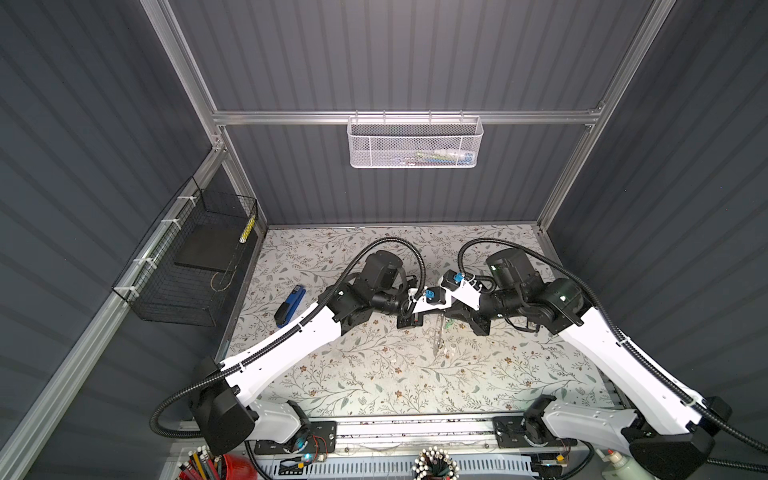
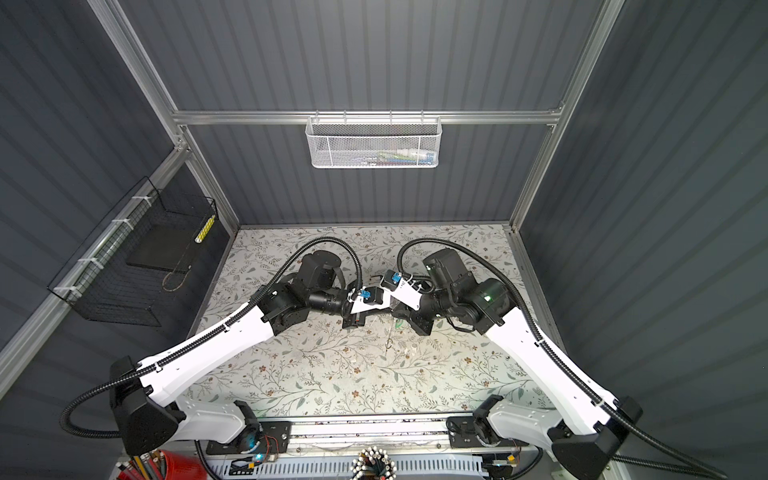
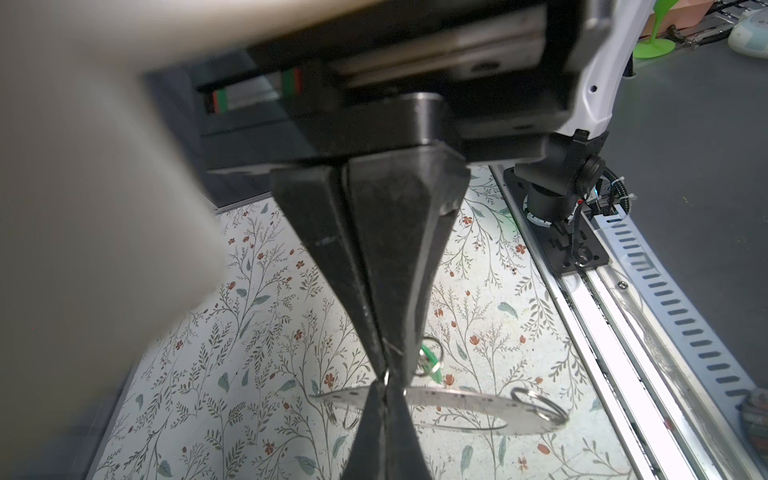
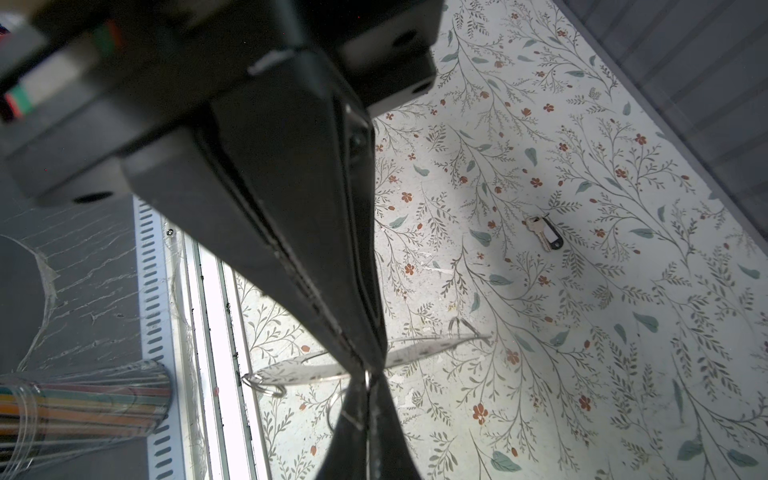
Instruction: Put the keys on the keyring
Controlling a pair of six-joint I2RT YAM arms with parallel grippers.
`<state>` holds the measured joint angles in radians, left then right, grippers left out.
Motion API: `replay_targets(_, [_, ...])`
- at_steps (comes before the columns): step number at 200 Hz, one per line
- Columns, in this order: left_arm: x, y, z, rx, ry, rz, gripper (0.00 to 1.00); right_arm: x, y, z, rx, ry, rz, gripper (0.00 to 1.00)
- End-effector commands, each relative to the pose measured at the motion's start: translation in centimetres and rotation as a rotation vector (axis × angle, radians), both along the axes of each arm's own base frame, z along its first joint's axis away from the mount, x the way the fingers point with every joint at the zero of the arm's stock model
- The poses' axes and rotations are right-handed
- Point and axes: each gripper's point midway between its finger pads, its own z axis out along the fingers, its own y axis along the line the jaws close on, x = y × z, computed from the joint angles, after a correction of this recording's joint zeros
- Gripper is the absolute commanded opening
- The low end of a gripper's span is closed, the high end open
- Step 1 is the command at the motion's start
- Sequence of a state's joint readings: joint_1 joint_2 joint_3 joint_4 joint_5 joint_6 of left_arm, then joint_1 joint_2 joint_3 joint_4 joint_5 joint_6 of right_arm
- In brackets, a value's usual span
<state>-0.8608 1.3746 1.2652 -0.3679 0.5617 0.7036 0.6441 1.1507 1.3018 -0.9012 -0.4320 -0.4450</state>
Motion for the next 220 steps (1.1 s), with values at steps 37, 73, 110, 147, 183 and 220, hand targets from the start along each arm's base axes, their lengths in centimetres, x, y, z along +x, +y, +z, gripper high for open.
replay_targets(37, [-0.9,0.0,0.0,-0.005,0.061,-0.008,0.00,-0.1,1.2,1.8,0.070,-0.108,0.080,0.08])
replay_targets(73, [-0.7,0.2,0.3,-0.024,0.062,0.015,0.00,0.0,0.5,2.0,0.057,-0.142,0.048,0.19])
replay_targets(110, [-0.1,0.6,1.0,-0.077,0.058,0.076,0.00,1.6,-1.7,1.4,0.020,-0.214,-0.104,0.37])
replay_targets(147, [0.8,0.9,1.9,-0.160,0.089,0.129,0.00,1.1,-2.4,2.3,0.144,-0.273,-0.180,0.47])
replay_targets(183, [2.0,1.4,3.6,-0.262,0.111,0.187,0.00,0.8,-2.3,0.8,0.212,-0.228,-0.215,0.48])
replay_targets(220, [2.7,1.9,5.2,-0.367,0.131,0.217,0.00,1.2,-1.5,0.4,0.265,-0.216,-0.216,0.49])
